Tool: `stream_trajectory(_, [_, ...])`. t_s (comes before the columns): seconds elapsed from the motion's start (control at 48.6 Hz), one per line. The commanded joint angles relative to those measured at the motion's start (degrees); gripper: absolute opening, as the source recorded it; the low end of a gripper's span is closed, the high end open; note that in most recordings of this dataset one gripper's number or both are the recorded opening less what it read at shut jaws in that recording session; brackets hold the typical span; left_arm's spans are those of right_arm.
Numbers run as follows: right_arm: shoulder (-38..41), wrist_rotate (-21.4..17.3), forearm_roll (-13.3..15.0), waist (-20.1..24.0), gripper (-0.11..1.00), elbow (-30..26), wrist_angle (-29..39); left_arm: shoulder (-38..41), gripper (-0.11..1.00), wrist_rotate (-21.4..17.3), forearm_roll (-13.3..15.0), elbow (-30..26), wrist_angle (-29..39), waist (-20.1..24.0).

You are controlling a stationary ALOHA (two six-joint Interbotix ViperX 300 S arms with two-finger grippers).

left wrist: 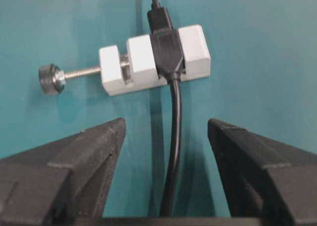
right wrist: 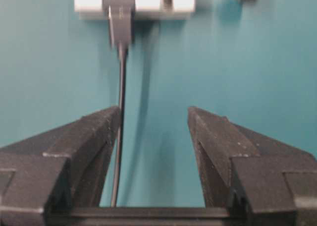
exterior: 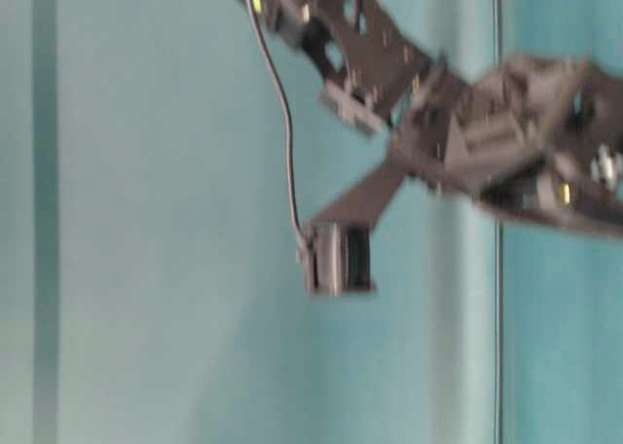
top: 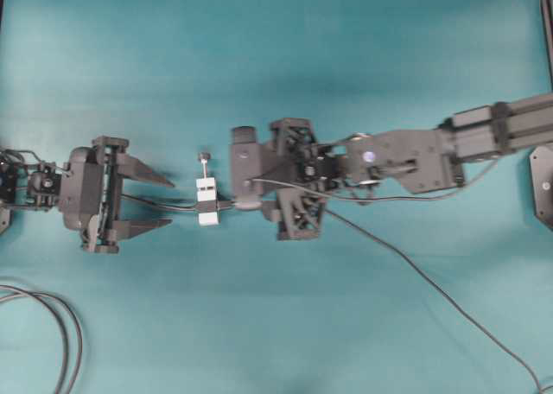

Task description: Insert the USB cable into the female connector supported by the left arm.

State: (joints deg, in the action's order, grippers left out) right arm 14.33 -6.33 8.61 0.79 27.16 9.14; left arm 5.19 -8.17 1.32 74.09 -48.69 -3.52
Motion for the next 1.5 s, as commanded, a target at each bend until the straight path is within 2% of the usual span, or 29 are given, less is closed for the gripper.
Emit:
stream_trajectory(0.0, [-4.2,-0.7,0.1,0.4,0.59,2.1,-0.9,-3.5,0.76,0.7,0.2,0.4,2.9,-0.1])
stream_trajectory(0.35, [-17.2,-1.7,0.1,0.3,0.59,15.5,-8.6,-17.0,0.76,0.7,1.0,2.2,13.1,0.2])
stream_trajectory(0.699, [-30.5,-4.3,0.0,-0.5,0.59,25.1,-15.8,-38.5,0.76,0.7,1.0,3.6,25.8,1.4])
stream_trajectory(0.926, [-36.9,-4.0,-0.1,-0.9,0.59,30.1,-20.1,-54.2,0.76,0.8,1.0,4.7,33.0,1.4])
stream_trajectory(1.07, [-41.7,-4.3,0.0,-0.9,0.59,33.1,-20.4,-61.5,0.76,0.6,0.9,4.0,38.8,1.2])
stream_trajectory(1.275, [-46.8,-4.6,0.0,-1.0,0.59,36.7,-20.8,-66.4,0.76,0.8,0.9,3.8,37.5,1.2])
stream_trajectory(1.481, [-53.9,-4.6,0.0,-0.9,0.59,39.9,-21.4,-66.8,0.76,0.7,0.9,6.6,36.8,1.1])
